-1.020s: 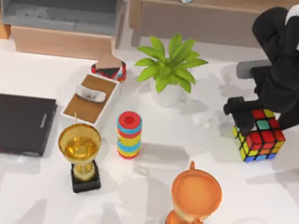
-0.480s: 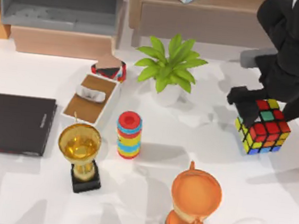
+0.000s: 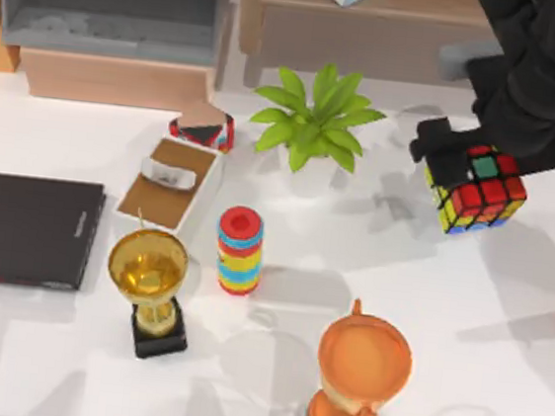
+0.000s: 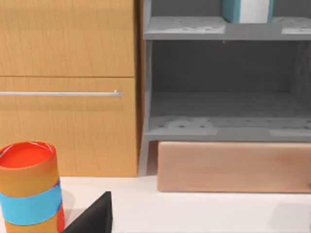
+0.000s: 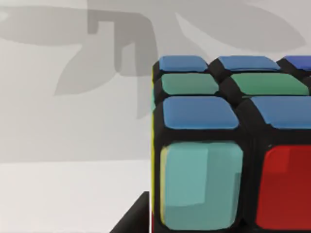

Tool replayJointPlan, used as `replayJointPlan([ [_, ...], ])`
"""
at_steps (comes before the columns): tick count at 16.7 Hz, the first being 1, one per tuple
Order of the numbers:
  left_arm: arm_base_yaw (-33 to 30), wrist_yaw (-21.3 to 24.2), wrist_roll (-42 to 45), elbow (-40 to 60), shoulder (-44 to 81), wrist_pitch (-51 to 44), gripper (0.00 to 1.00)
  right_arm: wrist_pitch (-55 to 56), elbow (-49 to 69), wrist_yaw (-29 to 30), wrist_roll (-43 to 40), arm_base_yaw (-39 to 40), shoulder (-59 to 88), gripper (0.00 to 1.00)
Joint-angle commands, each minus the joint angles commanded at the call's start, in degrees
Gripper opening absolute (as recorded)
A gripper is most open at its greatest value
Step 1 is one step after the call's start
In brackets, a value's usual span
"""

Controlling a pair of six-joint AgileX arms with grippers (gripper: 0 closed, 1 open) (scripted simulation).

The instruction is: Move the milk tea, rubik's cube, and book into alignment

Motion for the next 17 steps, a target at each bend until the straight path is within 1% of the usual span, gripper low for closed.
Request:
replayJointPlan([
  [3,0.0,0.0,0.0,0.0,0.0,0.0,1.0,9.91,-0.63,4.51,-0.27,2.44,-5.45,0.0],
  [10,0.0,0.0,0.0,0.0,0.0,0.0,1.0,37.1,-1.72,17.03,-1.48,7.42,-16.78,0.0],
  [14,0.0,0.0,0.0,0.0,0.0,0.0,1.0,50.87,-2.34,22.97,-2.57,8.27,-18.62,0.0],
  [17,0.0,0.0,0.0,0.0,0.0,0.0,1.0,58.44,-2.67,25.95,-3.19,7.94,-18.27,0.0],
])
